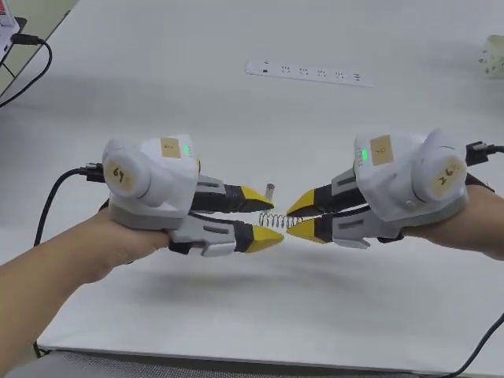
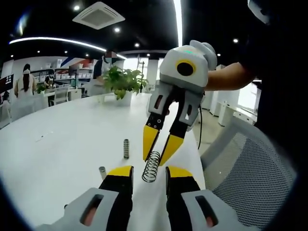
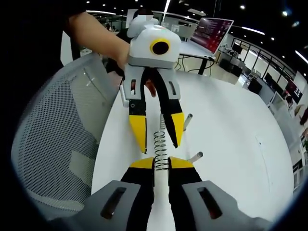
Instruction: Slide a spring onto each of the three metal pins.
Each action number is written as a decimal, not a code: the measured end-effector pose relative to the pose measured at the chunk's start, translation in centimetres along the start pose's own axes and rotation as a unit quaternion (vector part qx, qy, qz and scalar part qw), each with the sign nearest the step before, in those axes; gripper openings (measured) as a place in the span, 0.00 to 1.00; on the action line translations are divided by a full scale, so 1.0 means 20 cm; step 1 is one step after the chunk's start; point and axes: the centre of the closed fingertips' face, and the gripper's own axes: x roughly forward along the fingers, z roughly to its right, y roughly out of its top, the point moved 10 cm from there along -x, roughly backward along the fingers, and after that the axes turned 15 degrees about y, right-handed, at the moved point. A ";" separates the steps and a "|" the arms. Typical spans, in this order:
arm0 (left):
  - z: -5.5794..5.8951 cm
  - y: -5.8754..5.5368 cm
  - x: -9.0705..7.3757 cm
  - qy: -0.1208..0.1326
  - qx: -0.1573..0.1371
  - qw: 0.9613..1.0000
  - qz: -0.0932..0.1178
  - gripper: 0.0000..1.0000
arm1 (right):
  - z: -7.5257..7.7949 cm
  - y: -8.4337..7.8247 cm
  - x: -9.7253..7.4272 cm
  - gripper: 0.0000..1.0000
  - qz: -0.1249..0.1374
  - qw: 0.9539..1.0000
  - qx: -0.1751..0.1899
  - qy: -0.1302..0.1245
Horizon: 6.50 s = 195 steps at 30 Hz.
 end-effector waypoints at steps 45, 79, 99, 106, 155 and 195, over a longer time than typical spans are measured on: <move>0.04 0.00 -0.04 -0.017 -0.012 1.000 -0.003 0.02 | -0.03 0.03 0.01 0.08 0.014 1.000 -0.015 0.018; 0.04 0.00 -0.05 -0.033 -0.017 0.999 0.000 0.02 | -0.04 -0.02 -0.02 0.07 0.042 0.999 0.006 0.026; 0.04 -0.02 -0.06 -0.039 -0.033 0.999 0.006 0.03 | -0.06 0.03 -0.06 0.07 0.086 0.996 0.012 0.032; 0.04 -0.01 -0.06 -0.040 -0.033 0.999 0.010 0.03 | -0.06 0.05 -0.07 0.07 0.108 0.993 0.020 0.034; 0.06 0.01 -0.06 -0.042 -0.038 0.998 0.032 0.02 | -0.05 0.16 -0.05 0.09 0.236 0.966 0.091 0.053; 0.07 0.00 -0.05 -0.047 -0.027 0.998 0.014 0.03 | -0.07 0.14 -0.03 0.07 0.252 0.960 0.114 0.044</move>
